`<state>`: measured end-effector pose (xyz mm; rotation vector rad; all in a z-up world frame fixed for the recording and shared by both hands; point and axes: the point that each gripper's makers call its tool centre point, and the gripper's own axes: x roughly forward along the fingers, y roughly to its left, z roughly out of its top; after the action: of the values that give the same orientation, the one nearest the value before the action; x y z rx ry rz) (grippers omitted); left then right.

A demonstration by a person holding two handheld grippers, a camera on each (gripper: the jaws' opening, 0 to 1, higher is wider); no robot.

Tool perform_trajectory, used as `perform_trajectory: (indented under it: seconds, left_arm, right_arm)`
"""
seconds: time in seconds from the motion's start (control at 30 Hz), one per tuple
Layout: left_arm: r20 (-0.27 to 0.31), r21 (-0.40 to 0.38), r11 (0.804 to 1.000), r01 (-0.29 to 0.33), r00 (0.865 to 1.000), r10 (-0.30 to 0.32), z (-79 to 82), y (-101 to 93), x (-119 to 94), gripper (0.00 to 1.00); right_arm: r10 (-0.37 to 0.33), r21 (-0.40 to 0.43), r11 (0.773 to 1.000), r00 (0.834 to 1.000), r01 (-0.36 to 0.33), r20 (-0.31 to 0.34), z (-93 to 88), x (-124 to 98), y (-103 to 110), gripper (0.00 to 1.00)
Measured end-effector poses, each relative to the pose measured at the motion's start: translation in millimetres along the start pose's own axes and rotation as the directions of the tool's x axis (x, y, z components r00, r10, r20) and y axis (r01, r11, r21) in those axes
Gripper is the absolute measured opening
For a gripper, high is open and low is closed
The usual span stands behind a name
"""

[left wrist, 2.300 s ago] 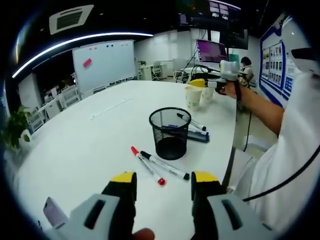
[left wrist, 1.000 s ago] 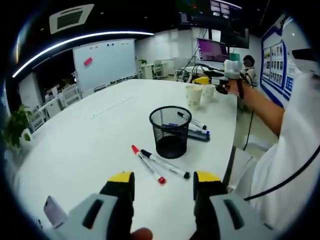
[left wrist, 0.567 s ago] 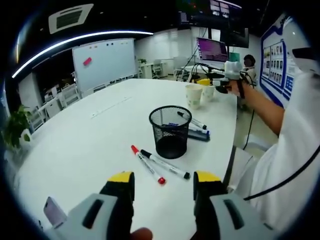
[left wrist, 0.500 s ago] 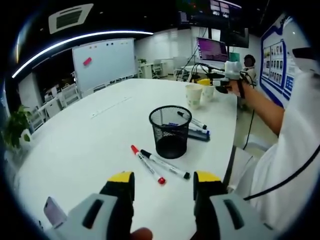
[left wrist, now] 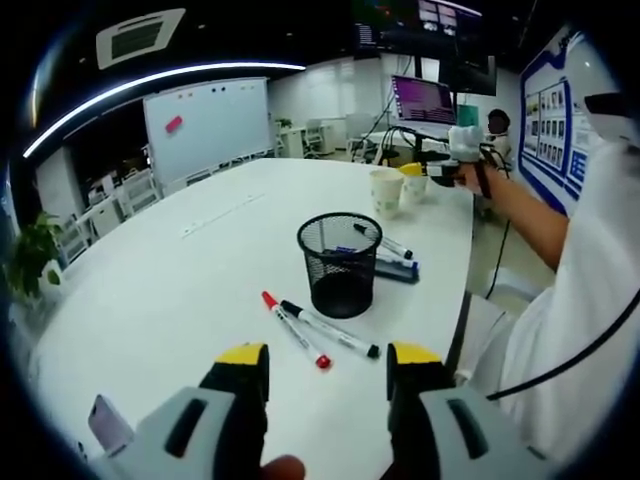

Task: Place the scattered laser pointers and whiteboard markers into the pen holder and stack the scattered paper cups together

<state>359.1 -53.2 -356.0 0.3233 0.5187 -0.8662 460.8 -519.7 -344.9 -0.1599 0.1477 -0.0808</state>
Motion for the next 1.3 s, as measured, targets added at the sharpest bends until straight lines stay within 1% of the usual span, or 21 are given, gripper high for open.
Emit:
perform_trajectory:
  seconds: [0.1,0.2,0.3,0.5,0.7,0.87,0.93,1.0,1.07,1.2,1.3]
  left_arm:
    - [0.0,-0.002,1.0,-0.002,1.0,0.002,-0.5,0.9,0,0.48]
    - [0.001,-0.003,1.0,-0.004,1.0,0.004,-0.6,1.2,0,0.48]
    - [0.001,-0.006,1.0,-0.006,1.0,0.006,-1.5,1.8,0,0.48]
    - [-0.003,-0.011,1.0,-0.007,1.0,0.007,-3.8,2.2,0,0.48]
    - [-0.007,-0.013,1.0,-0.008,1.0,0.008,-5.2,2.6,0,0.48]
    - [-0.01,-0.014,1.0,-0.006,1.0,0.006,-5.8,2.3,1,0.48]
    - [-0.009,-0.014,1.0,-0.006,1.0,0.006,-5.6,2.3,1,0.48]
    - [-0.011,-0.013,1.0,-0.008,1.0,0.008,-5.9,2.8,1,0.48]
    - [-0.012,-0.013,1.0,-0.009,1.0,0.009,-6.1,3.0,1,0.48]
    - [-0.014,-0.013,1.0,-0.01,1.0,0.01,-6.7,3.3,2,0.48]
    - [-0.014,-0.015,1.0,-0.01,1.0,0.01,-6.6,3.4,2,0.48]
  right_arm:
    - [0.008,0.016,1.0,1.0,-0.008,-0.007,-4.0,1,-1,0.87]
    - [0.005,0.011,1.0,1.0,-0.004,-0.016,-6.9,2,-1,0.89]
    - [0.006,0.011,1.0,0.999,-0.006,-0.033,-10.5,2,1,0.89]
    - [0.015,0.025,1.0,0.997,-0.013,-0.081,-24.4,4,4,0.88]
    - [0.021,0.034,0.999,0.996,-0.018,-0.086,-27.5,5,6,0.87]
    - [0.023,0.034,0.999,0.996,-0.02,-0.088,-28.4,6,7,0.82]
    - [0.025,0.029,0.999,0.995,-0.022,-0.096,-30.7,6,7,0.78]
    - [0.026,0.026,0.999,0.995,-0.023,-0.099,-30.9,6,7,0.77]
    - [0.026,0.04,0.999,0.996,-0.022,-0.09,-30.0,7,7,0.76]
    - [0.007,0.042,0.999,0.996,-0.003,-0.085,-30.6,7,4,0.67]
    - [0.01,0.041,0.999,0.996,-0.007,-0.086,-31.2,7,5,0.65]
